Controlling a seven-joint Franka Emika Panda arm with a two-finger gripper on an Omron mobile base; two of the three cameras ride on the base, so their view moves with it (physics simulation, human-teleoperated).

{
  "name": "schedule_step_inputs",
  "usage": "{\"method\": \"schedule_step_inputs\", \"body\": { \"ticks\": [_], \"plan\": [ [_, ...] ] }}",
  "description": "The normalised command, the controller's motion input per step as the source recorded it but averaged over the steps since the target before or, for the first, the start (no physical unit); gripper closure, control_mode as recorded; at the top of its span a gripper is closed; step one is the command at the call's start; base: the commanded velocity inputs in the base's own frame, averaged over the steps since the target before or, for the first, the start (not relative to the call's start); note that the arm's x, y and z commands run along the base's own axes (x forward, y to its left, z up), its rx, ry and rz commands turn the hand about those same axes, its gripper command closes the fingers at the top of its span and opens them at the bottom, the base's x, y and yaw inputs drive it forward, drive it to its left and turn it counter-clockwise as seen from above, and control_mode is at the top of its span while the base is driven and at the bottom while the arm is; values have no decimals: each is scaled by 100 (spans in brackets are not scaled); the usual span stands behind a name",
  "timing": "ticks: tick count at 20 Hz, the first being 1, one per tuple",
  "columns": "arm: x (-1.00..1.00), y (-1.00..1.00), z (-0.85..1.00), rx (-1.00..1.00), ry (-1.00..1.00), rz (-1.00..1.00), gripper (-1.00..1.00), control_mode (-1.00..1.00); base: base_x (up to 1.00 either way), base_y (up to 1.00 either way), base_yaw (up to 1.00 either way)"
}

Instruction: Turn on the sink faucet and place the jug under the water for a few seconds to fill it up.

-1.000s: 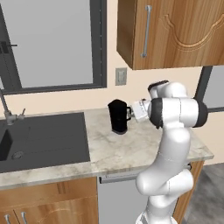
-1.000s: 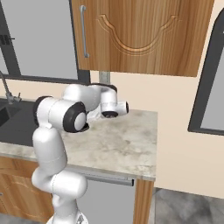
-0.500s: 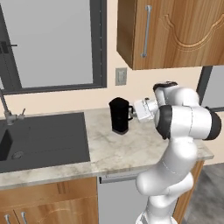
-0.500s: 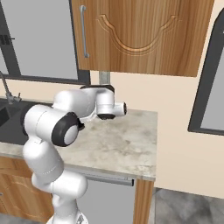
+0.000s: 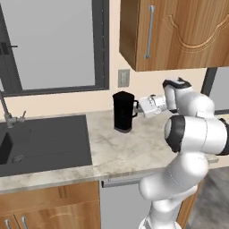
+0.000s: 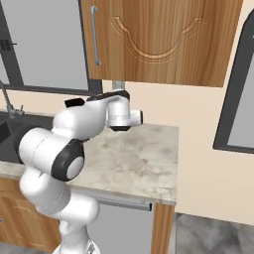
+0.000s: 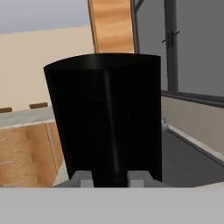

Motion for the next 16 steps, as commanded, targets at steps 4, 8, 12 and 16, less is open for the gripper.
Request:
{"method": "schedule_step_inputs", "body": {
  "ticks": [4, 8, 12, 16],
  "plan": [
    [-79, 0, 0, 2, -2, 0, 100, -100, 0, 0, 0],
    [-10, 0, -1, 1, 0, 0, 100, -100, 0, 0, 0],
    [-1, 3, 0, 0, 0, 0, 100, -100, 0, 0, 0],
    [0, 0, 0, 0, 0, 0, 100, 100, -8, 32, 0]
  ]
}}
